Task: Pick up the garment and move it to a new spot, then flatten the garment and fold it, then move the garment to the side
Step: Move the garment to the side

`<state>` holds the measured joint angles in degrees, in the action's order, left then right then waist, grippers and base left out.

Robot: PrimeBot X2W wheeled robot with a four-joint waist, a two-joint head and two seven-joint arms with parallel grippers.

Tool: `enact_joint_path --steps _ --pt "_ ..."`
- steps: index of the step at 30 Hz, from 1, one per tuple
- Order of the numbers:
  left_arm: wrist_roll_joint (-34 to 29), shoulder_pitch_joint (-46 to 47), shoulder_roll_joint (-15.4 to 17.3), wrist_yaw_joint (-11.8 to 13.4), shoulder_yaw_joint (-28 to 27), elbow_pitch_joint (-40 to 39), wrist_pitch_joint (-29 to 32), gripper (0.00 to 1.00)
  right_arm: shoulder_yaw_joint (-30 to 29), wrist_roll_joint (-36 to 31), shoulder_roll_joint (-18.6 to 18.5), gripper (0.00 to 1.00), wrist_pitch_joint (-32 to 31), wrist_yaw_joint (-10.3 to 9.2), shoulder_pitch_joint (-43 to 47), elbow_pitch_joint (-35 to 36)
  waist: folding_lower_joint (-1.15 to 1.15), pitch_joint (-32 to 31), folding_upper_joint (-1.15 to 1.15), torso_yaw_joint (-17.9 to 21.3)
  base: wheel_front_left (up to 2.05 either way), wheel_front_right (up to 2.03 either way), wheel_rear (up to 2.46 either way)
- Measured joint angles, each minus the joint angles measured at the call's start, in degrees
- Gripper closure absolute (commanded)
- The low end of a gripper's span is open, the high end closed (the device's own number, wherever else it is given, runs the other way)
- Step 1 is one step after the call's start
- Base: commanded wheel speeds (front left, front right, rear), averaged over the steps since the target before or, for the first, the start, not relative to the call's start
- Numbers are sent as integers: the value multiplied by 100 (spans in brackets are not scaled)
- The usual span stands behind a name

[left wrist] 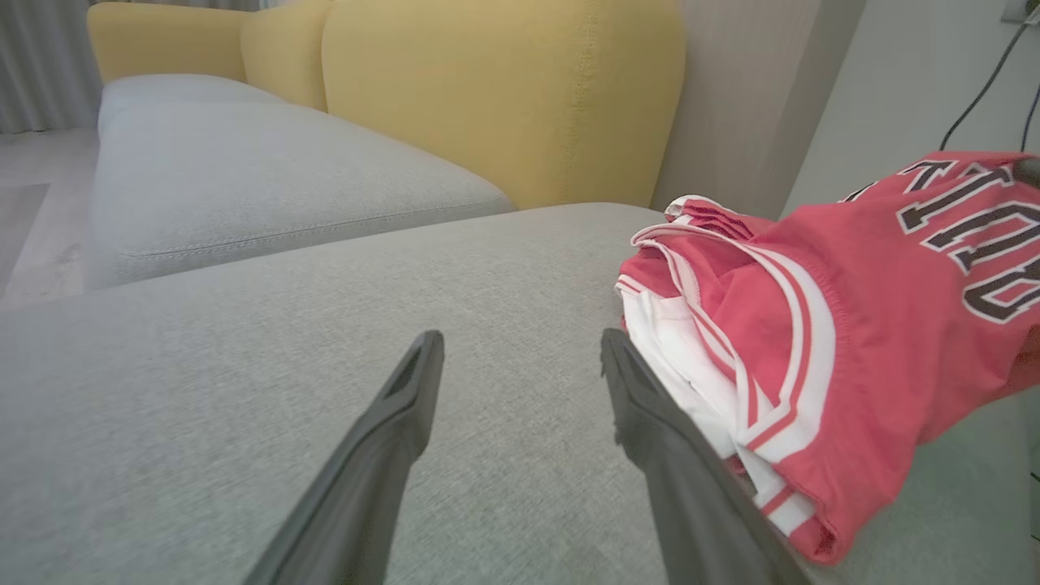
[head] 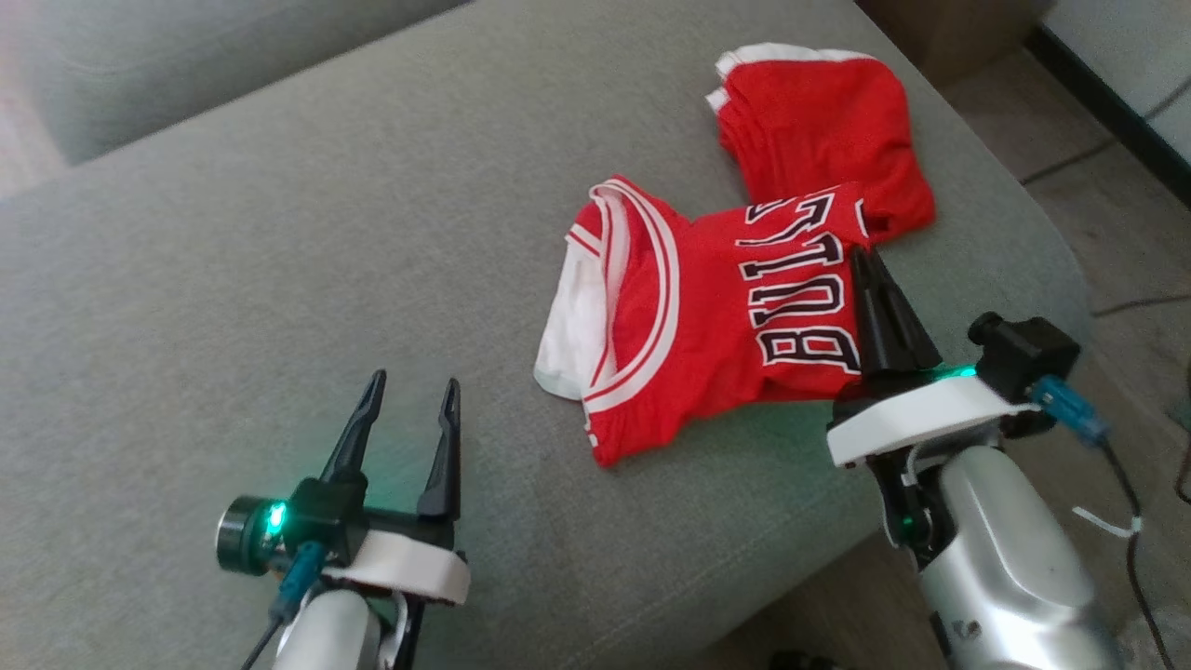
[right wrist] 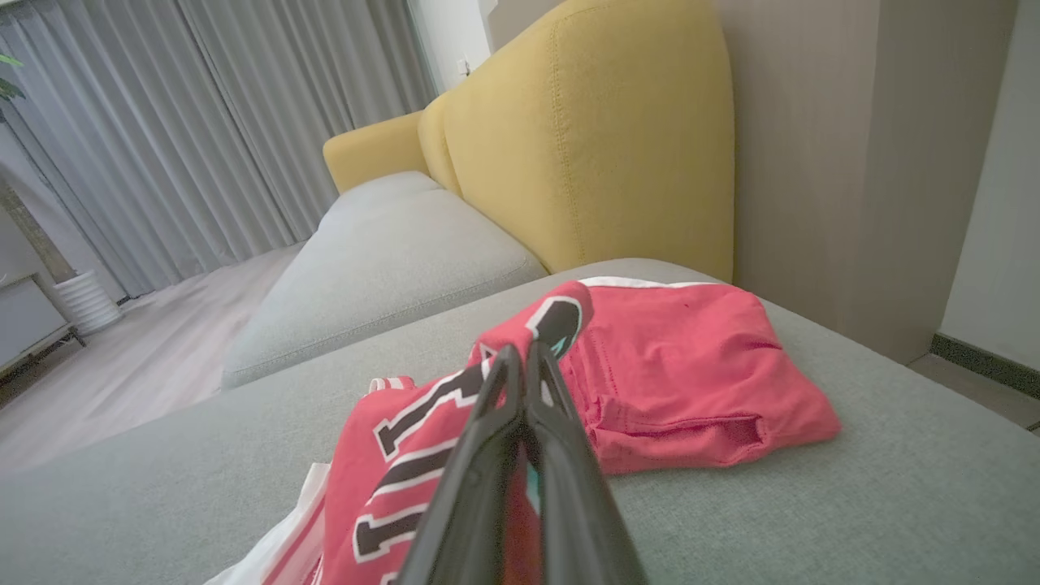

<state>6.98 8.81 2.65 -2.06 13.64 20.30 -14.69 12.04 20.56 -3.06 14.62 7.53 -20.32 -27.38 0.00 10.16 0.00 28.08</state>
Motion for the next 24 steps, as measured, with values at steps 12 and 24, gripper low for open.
enact_joint_path --steps 12,24 --pt "-259 170 2 -151 172 166 0 0 -397 -1471 -89 100 1 0 -1740 -1098 1 453 0 -234 0 0 0" --pt "-401 276 5 -249 131 209 0 0 -2458 -3162 -907 100 1 0 -2910 -2259 1 785 0 -883 0 0 0"
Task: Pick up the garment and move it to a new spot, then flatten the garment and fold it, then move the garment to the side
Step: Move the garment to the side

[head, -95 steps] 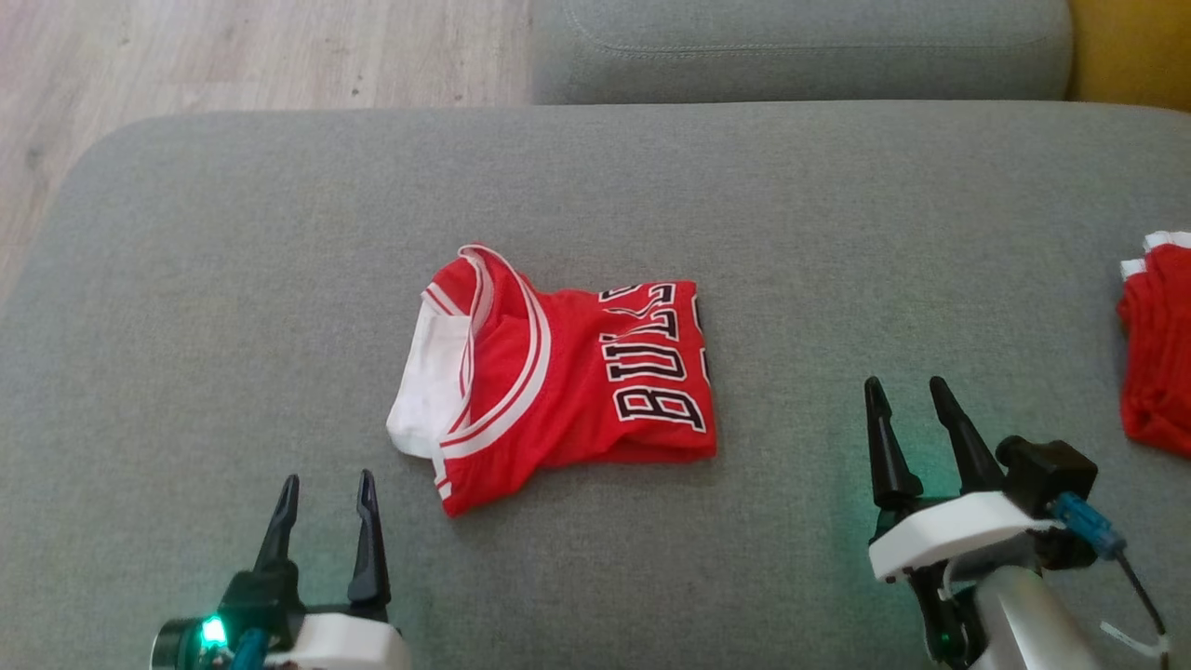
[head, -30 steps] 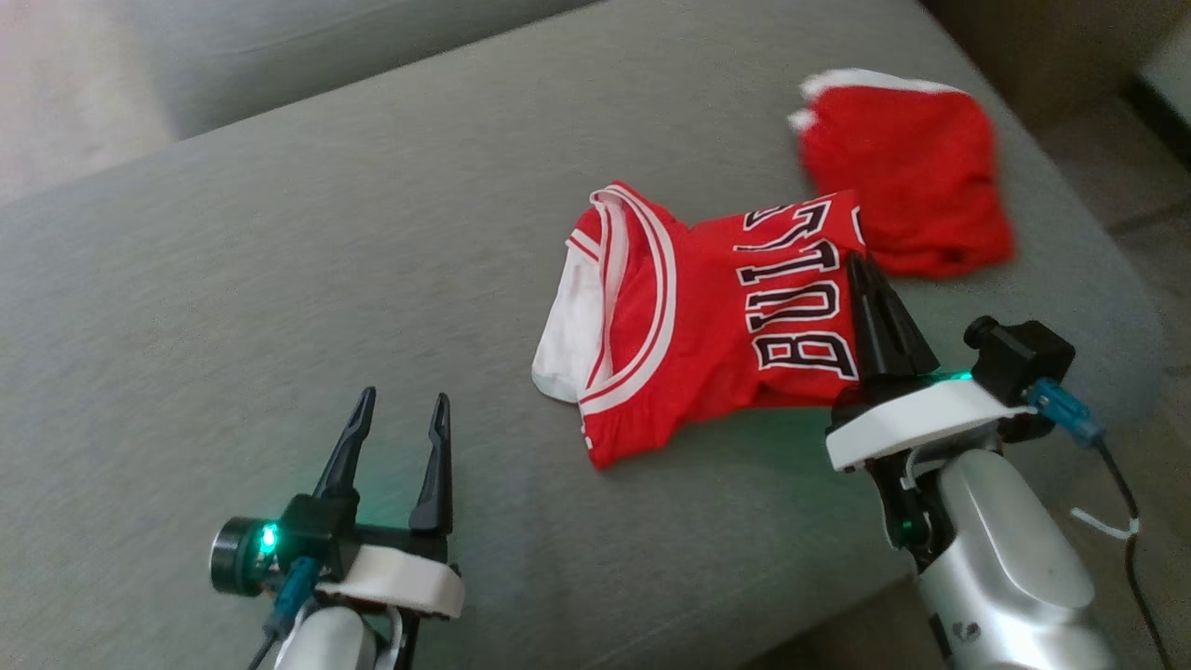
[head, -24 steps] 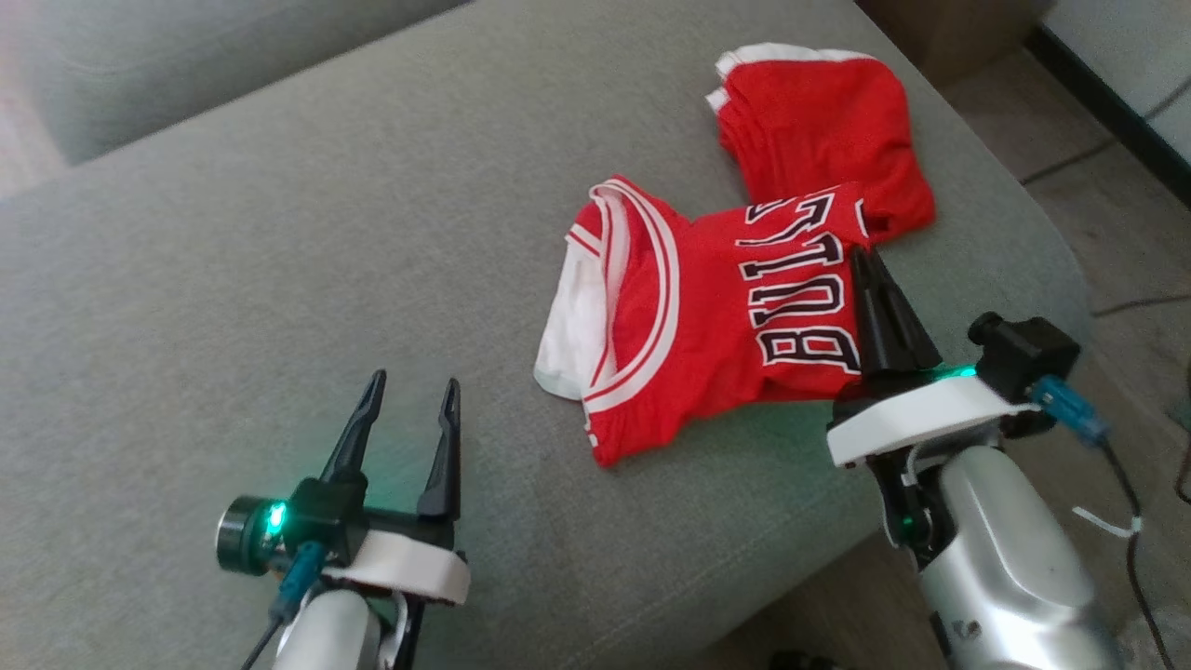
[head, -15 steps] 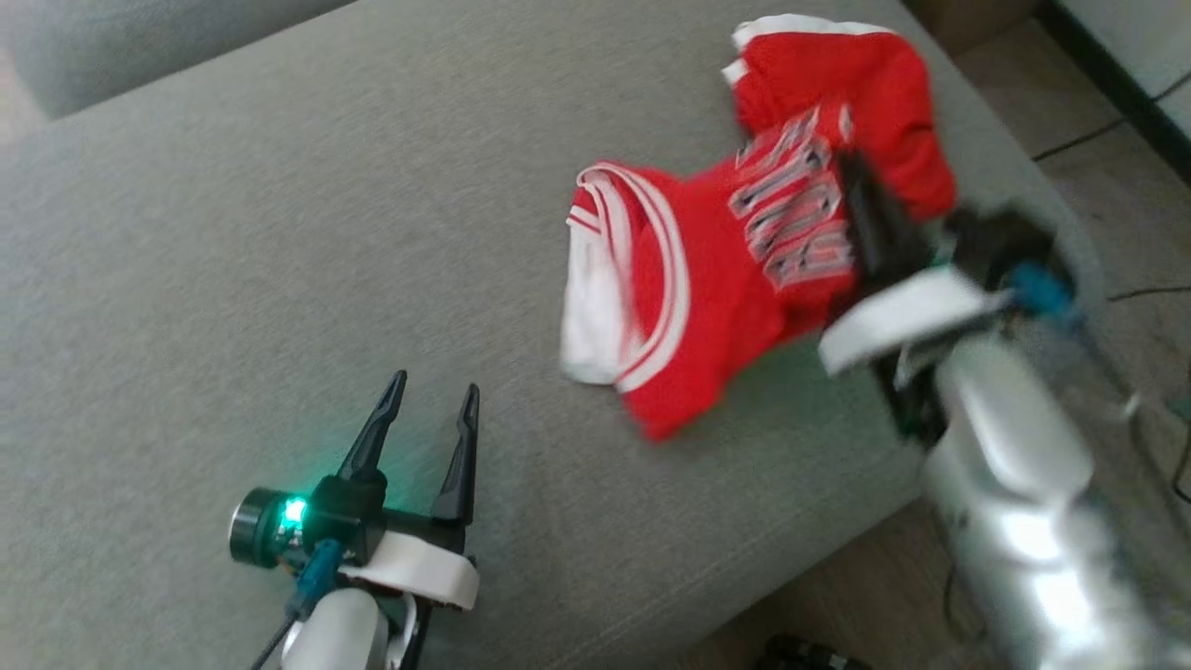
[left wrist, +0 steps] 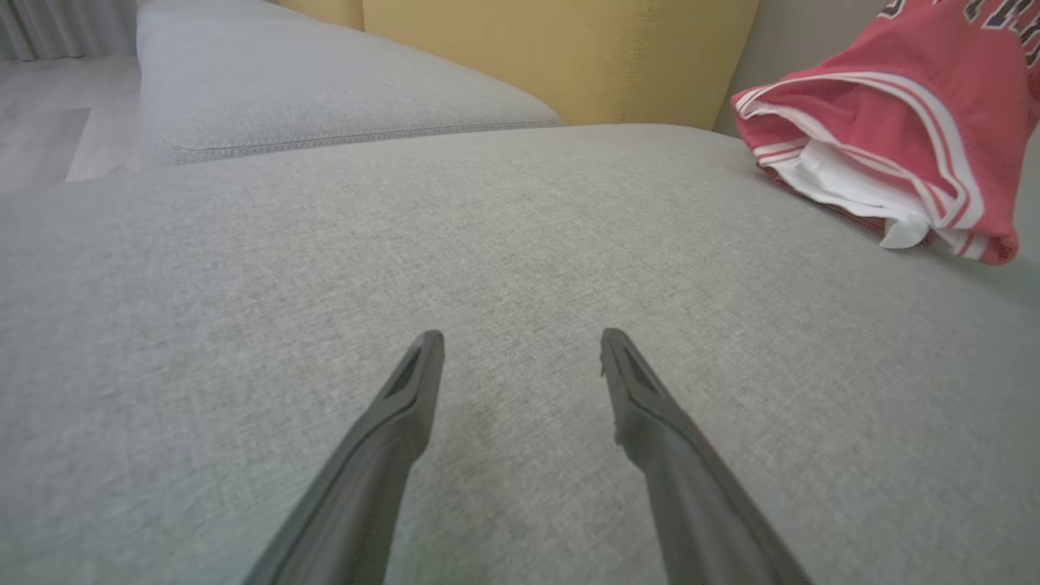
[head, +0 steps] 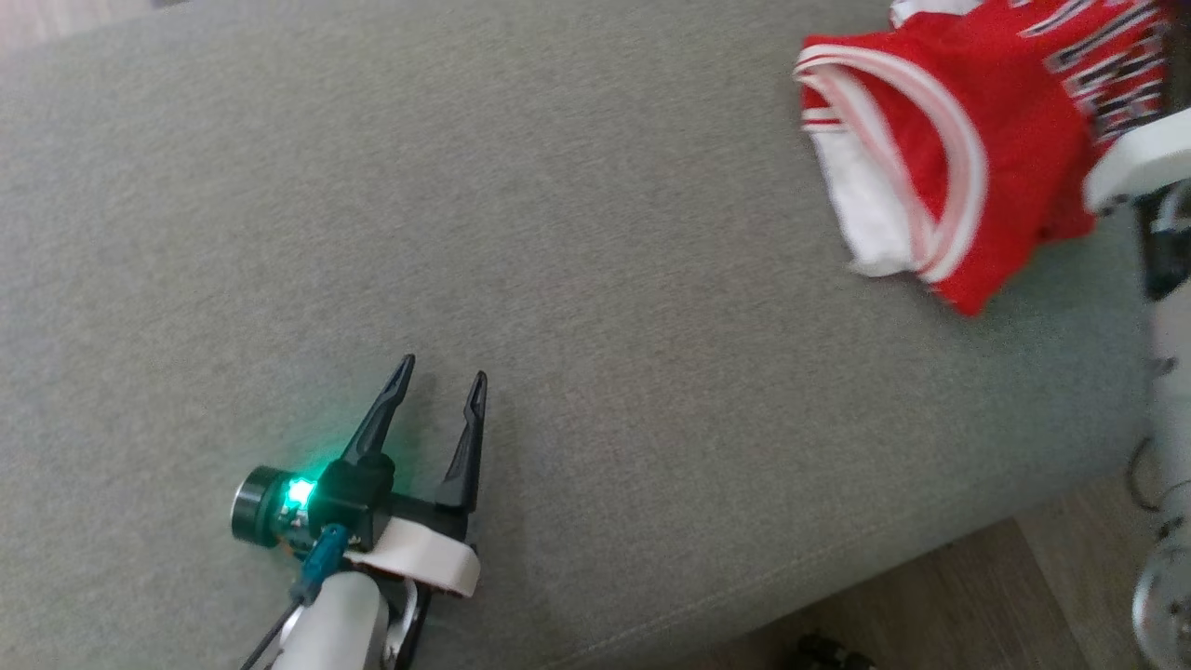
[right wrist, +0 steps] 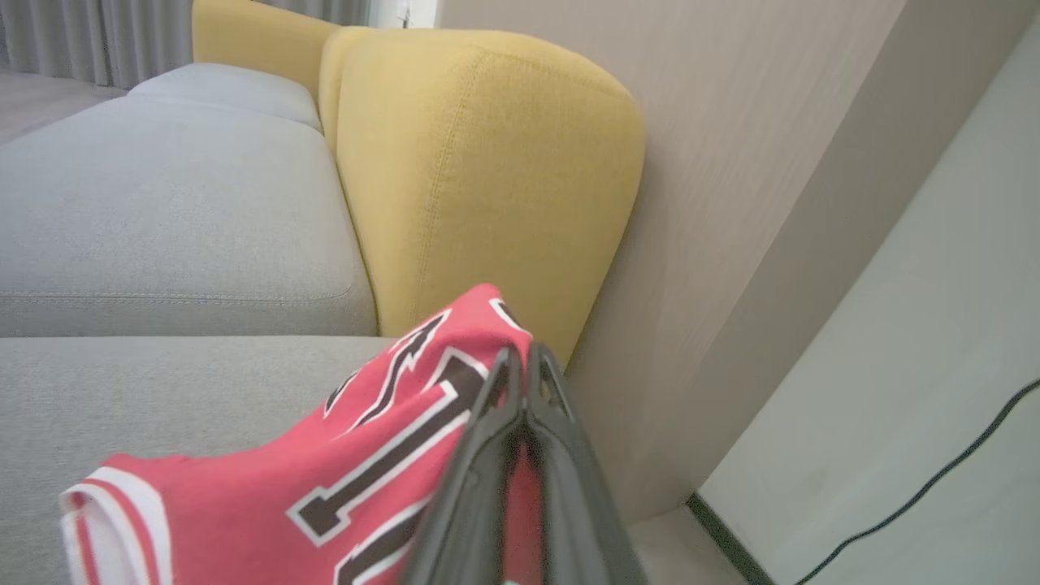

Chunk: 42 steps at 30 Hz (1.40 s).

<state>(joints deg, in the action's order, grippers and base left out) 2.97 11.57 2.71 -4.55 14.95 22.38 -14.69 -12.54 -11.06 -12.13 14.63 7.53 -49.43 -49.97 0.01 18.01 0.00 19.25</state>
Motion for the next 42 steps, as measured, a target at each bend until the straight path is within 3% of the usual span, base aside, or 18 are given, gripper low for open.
enact_joint_path --steps 2,3,8,12,16,24,31,42 --pt "-1 7 -2 0 -1 -2 -1 0 -352 -402 -66 7 0 0 -99 -12 0 52 0 -70 0 0 0" --pt "-1 18 -2 2 -7 -5 -1 0 -532 -626 -85 0 0 0 -118 22 0 72 0 -100 0 0 0" --pt "-1 47 -3 64 -85 -5 -1 0 -1036 -1027 109 0 0 0 -140 394 -1 50 0 -174 0 0 0" --pt "4 46 -1 174 -253 -7 -1 0 -757 -900 568 0 1 0 20 834 -1 -62 0 -267 0 0 0" --pt "20 36 -4 353 -454 -59 -1 0 -276 -356 815 0 2 0 637 1234 -1 -192 0 -460 0 0 0" --pt "212 -86 -9 672 -901 -140 -1 0 659 967 889 0 1 0 2111 1768 -1 -440 0 -1204 0 0 0" --pt "502 -381 -10 812 -1027 -141 -1 0 736 1316 918 0 1 0 2881 1774 -2 -657 0 -1793 0 0 0" --pt "556 -680 -9 762 -1143 -93 -1 0 902 1600 926 0 1 0 3300 1771 -1 -1083 0 -2020 0 0 0"
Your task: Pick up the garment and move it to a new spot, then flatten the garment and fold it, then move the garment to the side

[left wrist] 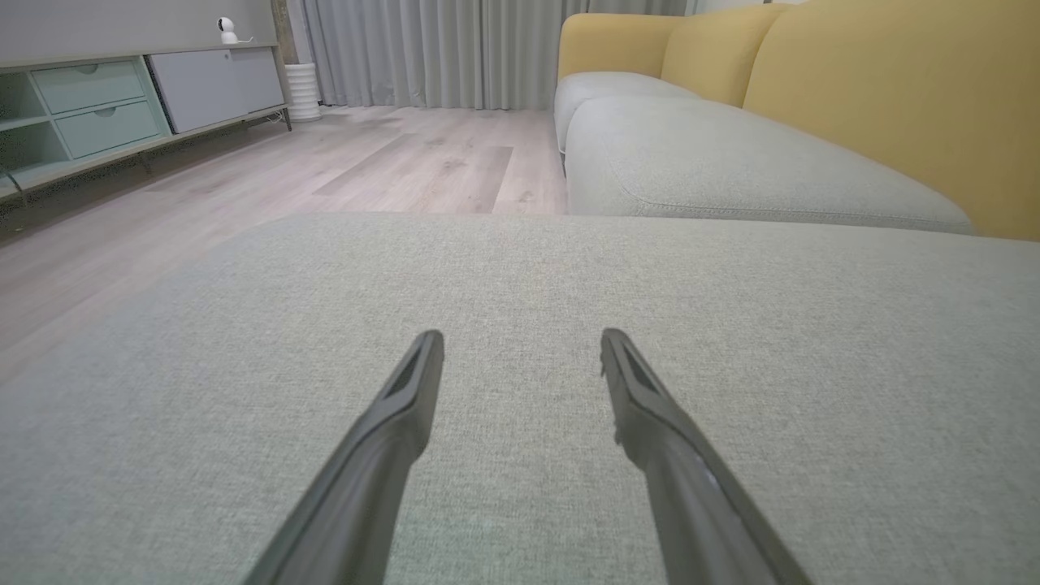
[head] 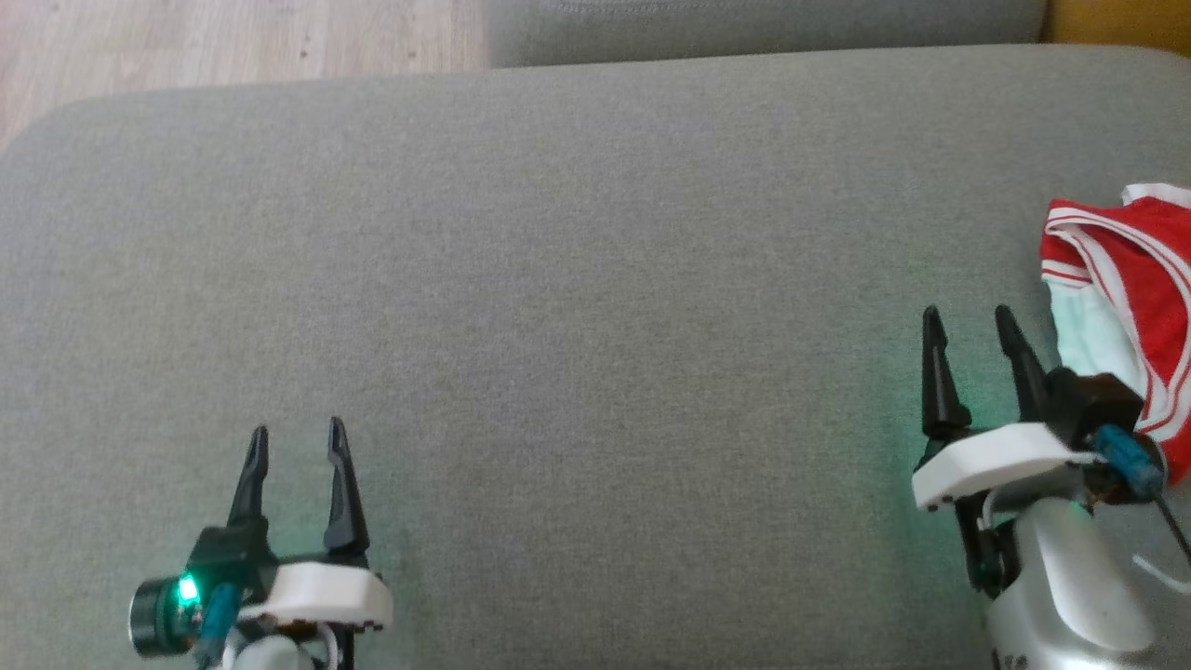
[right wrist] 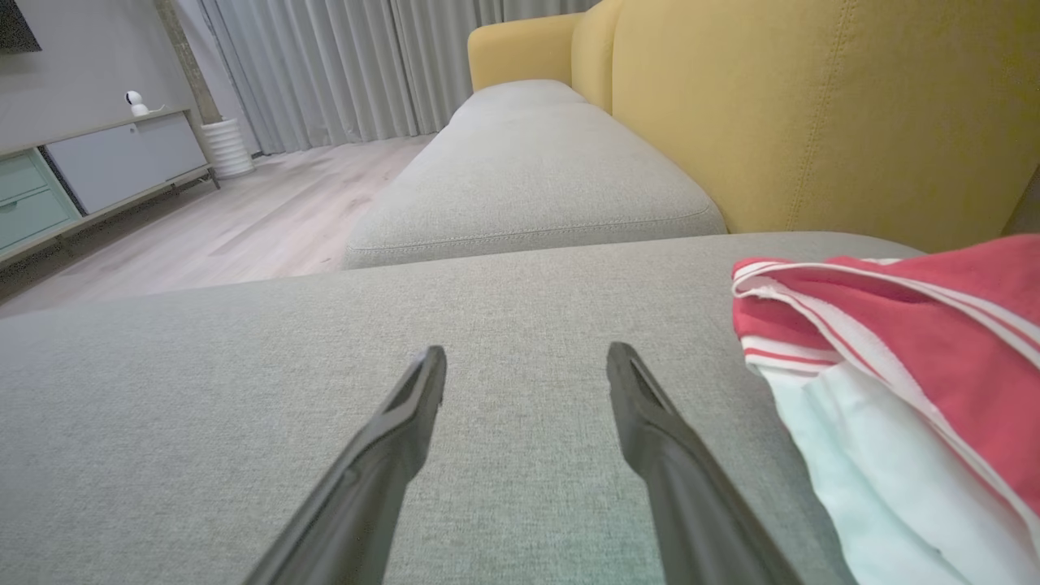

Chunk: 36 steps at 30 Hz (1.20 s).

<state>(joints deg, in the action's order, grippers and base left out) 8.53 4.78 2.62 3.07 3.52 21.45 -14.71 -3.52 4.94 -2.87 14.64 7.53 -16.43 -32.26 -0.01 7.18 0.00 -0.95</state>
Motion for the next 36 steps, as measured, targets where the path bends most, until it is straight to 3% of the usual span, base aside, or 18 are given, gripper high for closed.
enact_joint_path --steps 17,26,27,36 --pt "110 -394 0 -116 -201 -15 0 0 547 364 2 0 0 0 292 89 0 -551 0 106 0 0 0" --pt "222 -443 0 -296 -323 -100 0 0 670 467 2 0 0 0 405 204 0 -634 0 82 0 0 0" --pt "233 -443 0 -315 -332 -102 0 100 671 467 2 100 0 0 405 208 0 -638 0 87 0 0 0" --pt "456 -718 -19 -312 -332 380 109 100 655 672 32 100 -74 0 904 -263 0 -644 0 88 0 0 0"
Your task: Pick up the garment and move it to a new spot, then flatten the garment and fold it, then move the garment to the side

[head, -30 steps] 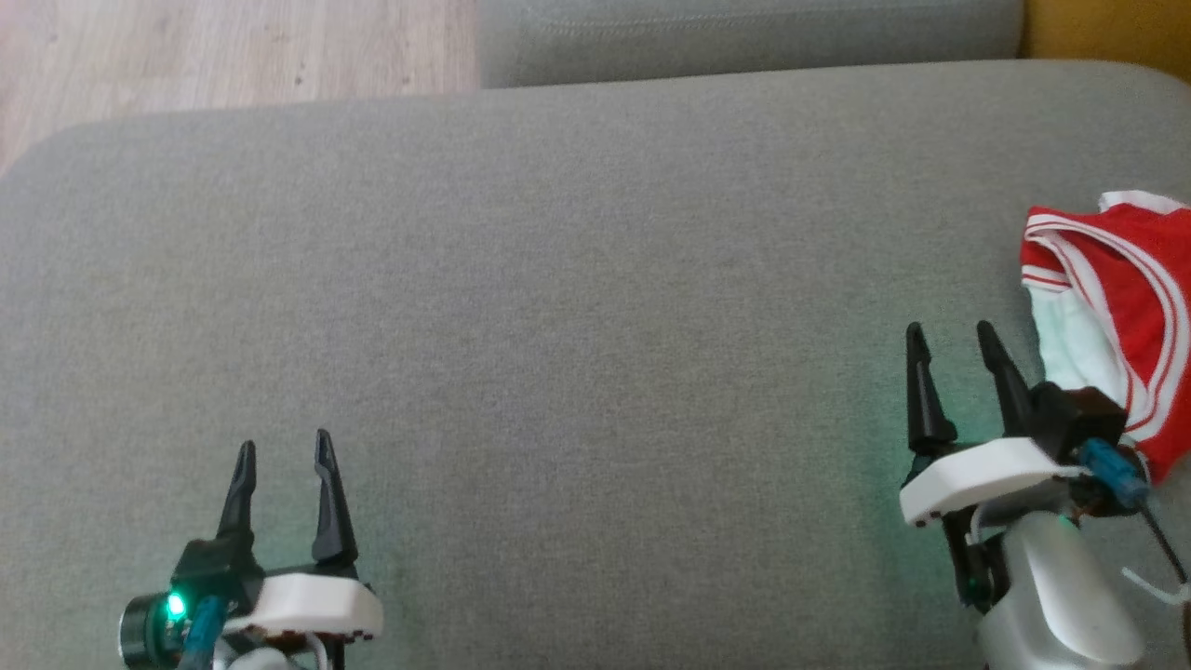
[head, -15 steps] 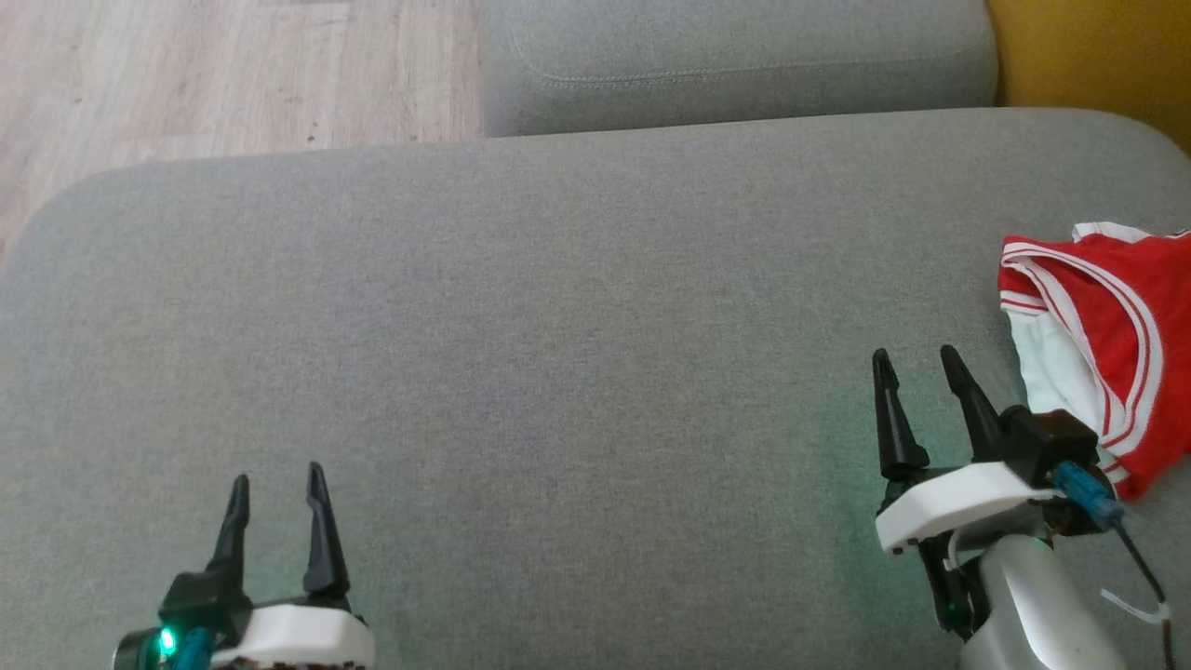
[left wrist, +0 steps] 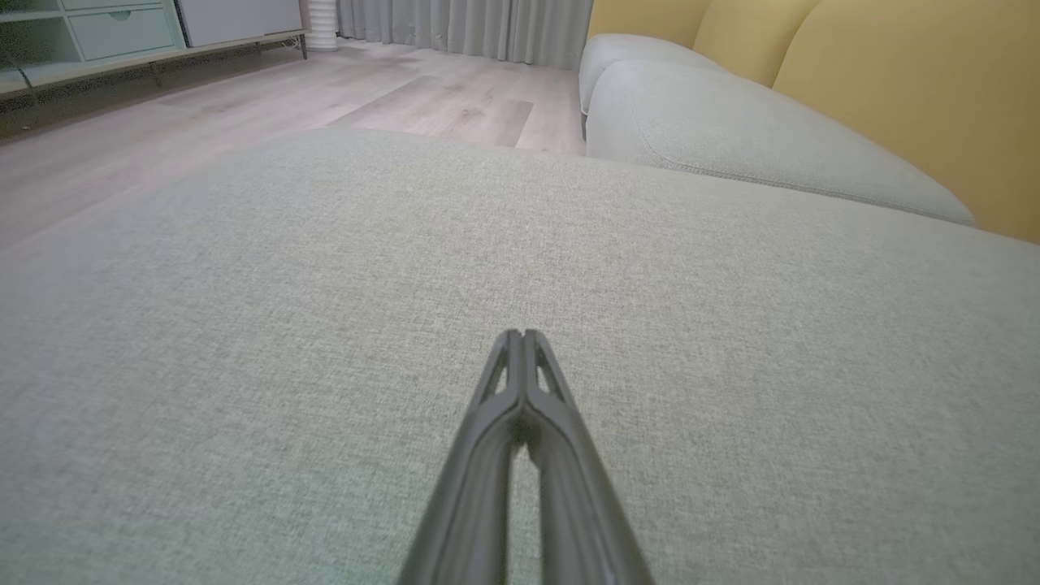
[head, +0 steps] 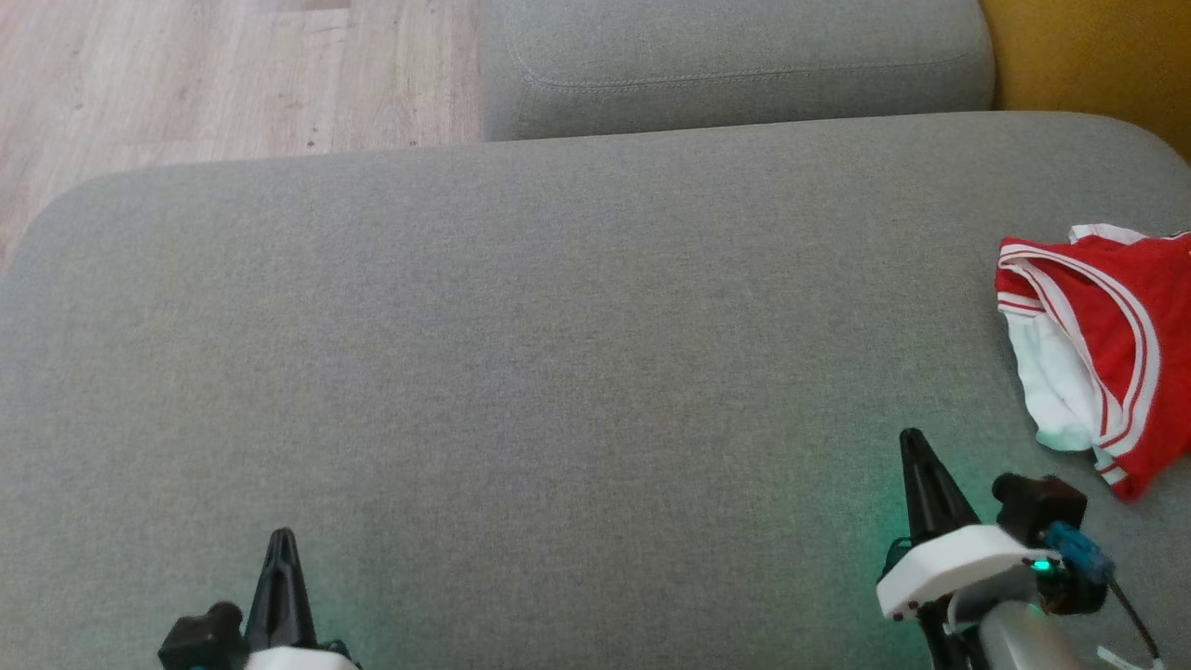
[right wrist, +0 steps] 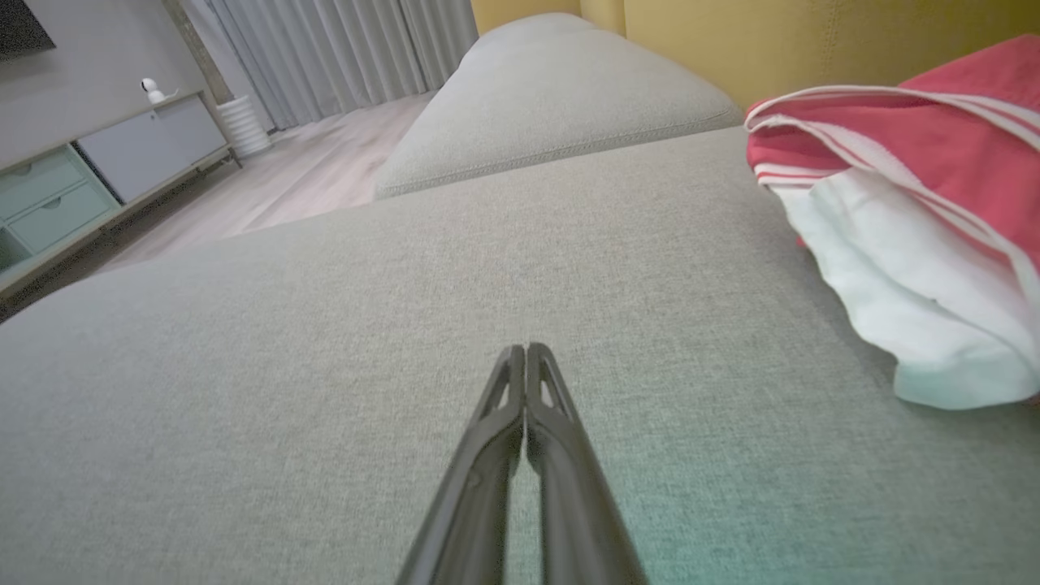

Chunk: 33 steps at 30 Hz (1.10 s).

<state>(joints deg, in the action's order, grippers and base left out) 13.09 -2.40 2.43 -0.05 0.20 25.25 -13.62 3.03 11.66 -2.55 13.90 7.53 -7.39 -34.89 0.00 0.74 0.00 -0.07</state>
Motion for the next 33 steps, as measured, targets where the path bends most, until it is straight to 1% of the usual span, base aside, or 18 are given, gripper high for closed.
enact_joint_path --steps 5,13,21,30,33 --pt "327 7 -1 -48 -7 -24 53 100 -24 330 0 100 -90 0 -27 98 0 -2 0 0 0 0 0" --pt "910 10 -1 -56 -21 -125 203 100 -120 927 0 100 -234 0 -22 242 0 -6 0 1 0 0 0" --pt "1422 28 -2 -149 -34 -165 313 100 -176 1447 0 100 -343 0 -19 353 0 -10 0 1 0 0 0" --pt "2006 102 -2 -156 -58 -236 483 100 -247 2036 0 100 -506 0 -15 486 0 -14 0 2 0 0 0" --pt "2194 103 -2 -202 -68 -263 538 100 -293 2239 0 100 -547 0 -13 537 0 -15 0 2 0 0 0"
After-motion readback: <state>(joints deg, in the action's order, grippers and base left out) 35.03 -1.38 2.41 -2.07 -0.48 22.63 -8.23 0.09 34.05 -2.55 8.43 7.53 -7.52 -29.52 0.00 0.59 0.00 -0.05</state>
